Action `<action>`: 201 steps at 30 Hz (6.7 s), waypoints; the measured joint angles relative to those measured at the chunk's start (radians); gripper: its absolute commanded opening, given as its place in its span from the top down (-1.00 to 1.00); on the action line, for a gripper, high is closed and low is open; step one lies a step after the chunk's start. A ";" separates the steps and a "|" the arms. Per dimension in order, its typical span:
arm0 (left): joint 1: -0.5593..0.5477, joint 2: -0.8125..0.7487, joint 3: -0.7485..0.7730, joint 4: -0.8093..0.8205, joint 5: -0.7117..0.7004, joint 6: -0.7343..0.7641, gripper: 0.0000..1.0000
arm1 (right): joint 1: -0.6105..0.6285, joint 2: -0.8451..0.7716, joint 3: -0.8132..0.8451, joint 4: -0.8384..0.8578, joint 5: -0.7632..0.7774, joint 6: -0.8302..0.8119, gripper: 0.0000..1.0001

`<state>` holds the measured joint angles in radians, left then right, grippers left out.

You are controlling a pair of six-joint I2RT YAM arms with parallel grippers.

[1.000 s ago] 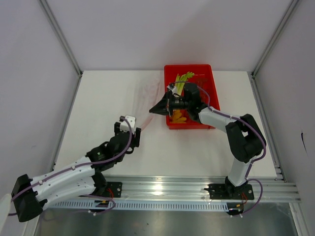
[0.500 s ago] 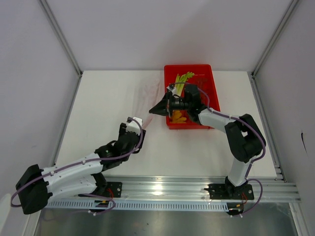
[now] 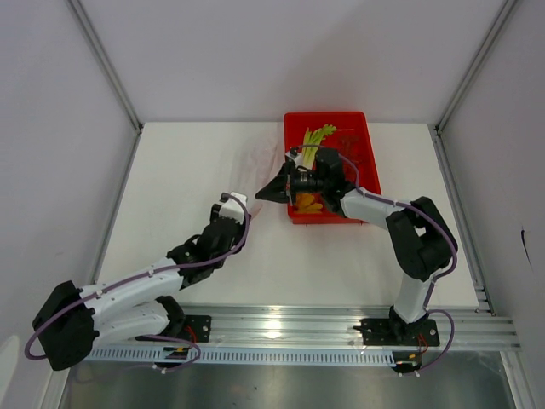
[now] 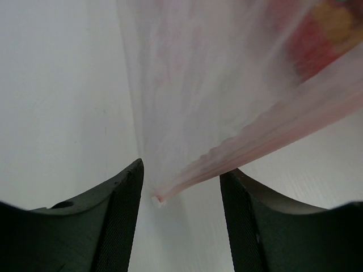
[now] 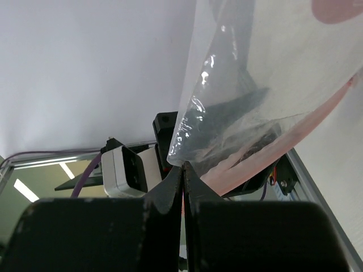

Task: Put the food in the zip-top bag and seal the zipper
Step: Pick up the zipper food storage bag at the center of the board, then open the zipper of the food storage bag at the center of the board, then pick up the fake lobster from the bin.

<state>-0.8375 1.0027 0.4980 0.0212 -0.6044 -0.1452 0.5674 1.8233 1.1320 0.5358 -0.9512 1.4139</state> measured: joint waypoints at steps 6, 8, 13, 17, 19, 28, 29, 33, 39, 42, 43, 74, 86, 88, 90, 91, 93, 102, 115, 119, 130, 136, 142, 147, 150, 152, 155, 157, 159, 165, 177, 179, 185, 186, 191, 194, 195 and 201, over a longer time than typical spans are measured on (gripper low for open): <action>0.001 0.004 0.002 0.046 0.138 0.025 -0.11 | 0.002 0.002 0.000 0.000 0.000 0.000 1.00; 0.002 0.004 0.006 0.047 0.156 0.023 0.27 | 0.003 0.002 0.000 0.000 0.000 0.000 1.00; 0.018 0.016 0.048 0.000 0.173 0.013 0.99 | 0.003 0.008 0.008 -0.016 0.000 -0.014 1.00; 0.034 0.024 0.103 -0.070 0.171 -0.005 0.99 | 0.000 0.008 0.026 -0.082 0.000 -0.080 1.00; 0.036 0.012 0.105 -0.089 0.171 -0.009 0.99 | -0.002 0.008 0.028 -0.104 0.001 -0.104 1.00; 0.037 -0.032 0.098 -0.119 0.188 -0.041 -0.06 | -0.009 0.008 0.028 -0.165 0.003 -0.150 1.00; 0.037 -0.039 0.092 -0.117 0.188 -0.048 -0.07 | -0.009 0.008 0.028 -0.165 0.003 -0.150 1.00; 0.037 -0.052 0.052 -0.108 0.187 -0.065 -0.07 | -0.009 0.008 0.028 -0.162 0.003 -0.142 1.00; 0.037 -0.016 0.034 -0.095 0.161 -0.067 -0.08 | -0.009 0.007 0.028 -0.129 0.001 -0.104 1.00; 0.037 0.003 0.034 -0.089 0.126 -0.069 -0.05 | -0.009 0.007 0.027 -0.114 0.001 -0.093 1.00; 0.037 0.003 0.034 -0.086 0.113 -0.069 -0.04 | -0.009 0.007 0.027 -0.108 0.001 -0.087 1.00; 0.090 0.109 0.105 -0.039 0.100 -0.026 0.99 | 0.002 0.006 0.013 -0.077 0.000 -0.071 0.47; 0.094 0.005 0.394 -0.526 0.245 -0.231 0.99 | -0.040 -0.115 0.111 -0.660 0.196 -0.598 -0.25; 0.094 -0.014 0.442 -0.598 0.267 -0.268 0.99 | -0.053 -0.167 0.074 -0.703 0.249 -0.659 -0.29; 0.094 -0.019 0.495 -0.669 0.295 -0.299 0.99 | -0.060 -0.224 0.021 -0.743 0.303 -0.713 -0.34; 0.094 -0.018 0.518 -0.696 0.306 -0.311 0.99 | -0.058 -0.251 -0.009 -0.758 0.328 -0.737 -0.36; 0.095 -0.010 0.558 -0.750 0.333 -0.333 0.99 | -0.042 -0.296 -0.058 -0.790 0.381 -0.778 -0.40; 0.095 0.047 0.596 -0.831 0.472 -0.382 0.99 | 0.184 -0.492 -0.145 -0.799 0.579 -0.823 -0.36; 0.095 0.133 0.668 -0.822 0.621 -0.388 0.99 | 0.257 -0.425 -0.137 -0.670 0.690 -0.807 -0.15; 0.095 0.144 0.692 -0.816 0.645 -0.388 0.99 | 0.294 -0.397 -0.111 -0.664 0.727 -0.804 -0.11; 0.094 0.142 0.712 -0.847 0.631 -0.372 0.99 | 0.281 -0.360 -0.039 -0.655 0.727 -0.809 1.00; 0.093 0.026 0.724 -0.931 0.449 -0.369 0.99 | 0.182 -0.250 0.141 -0.688 0.559 -0.802 1.00; 0.082 -0.020 0.765 -1.009 0.355 -0.370 0.99 | 0.123 -0.123 0.215 -0.665 0.320 -0.721 1.00; 0.038 0.051 0.811 -1.061 0.341 -0.370 0.99 | 0.103 -0.016 0.262 -0.781 0.274 -0.719 1.00; 0.020 0.083 0.850 -1.086 0.341 -0.370 0.99 | 0.103 0.007 0.295 -0.893 0.336 -0.765 1.00; 0.017 0.089 0.863 -1.089 0.341 -0.369 0.99 | 0.105 0.009 0.312 -0.938 0.370 -0.797 1.00; 0.019 0.090 0.858 -1.075 0.343 -0.368 0.99 | 0.105 0.009 0.319 -0.969 0.404 -0.837 0.92; 0.030 0.095 0.843 -1.055 0.351 -0.362 0.99 | 0.108 0.009 0.319 -0.988 0.429 -0.865 0.62; 0.045 0.111 0.831 -1.037 0.365 -0.352 0.99 | 0.111 0.009 0.319 -1.007 0.460 -0.888 0.40; 0.108 0.169 0.810 -0.967 0.402 -0.325 0.99 | 0.113 -0.021 0.317 -1.079 0.546 -0.945 -0.10; 0.166 0.181 0.771 -0.846 0.478 -0.282 0.99 | -0.024 -0.394 0.227 -1.155 0.675 -0.966 -0.34; 0.170 0.181 0.762 -0.836 0.491 -0.280 0.99 | -0.086 -0.414 0.227 -1.156 0.693 -0.970 -0.35; 0.171 0.164 0.712 -0.773 0.555 -0.273 0.99 | -0.294 -0.321 0.246 -1.117 0.722 -0.985 -0.35; 0.172 0.157 0.702 -0.764 0.560 -0.272 0.99 | -0.312 -0.285 0.261 -1.112 0.736 -0.989 -0.35; 0.172 0.120 0.670 -0.733 0.574 -0.272 0.99 | -0.353 -0.070 0.358 -1.086 0.819 -1.011 -0.33; 0.172 0.095 0.647 -0.711 0.581 -0.272 0.99 | -0.362 0.018 0.383 -1.081 0.839 -1.020 -0.32; 0.172 0.089 0.638 -0.705 0.583 -0.272 0.99 | -0.365 0.045 0.393 -1.080 0.842 -1.024 -0.31; 0.172 0.084 0.607 -0.676 0.610 -0.272 0.99 | -0.394 0.182 0.518 -1.105 0.888 -1.061 -0.27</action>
<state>-0.6651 1.0866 1.1046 -0.6552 0.0051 -0.4171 0.1738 2.0056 1.6501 -0.5694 -0.0635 0.3527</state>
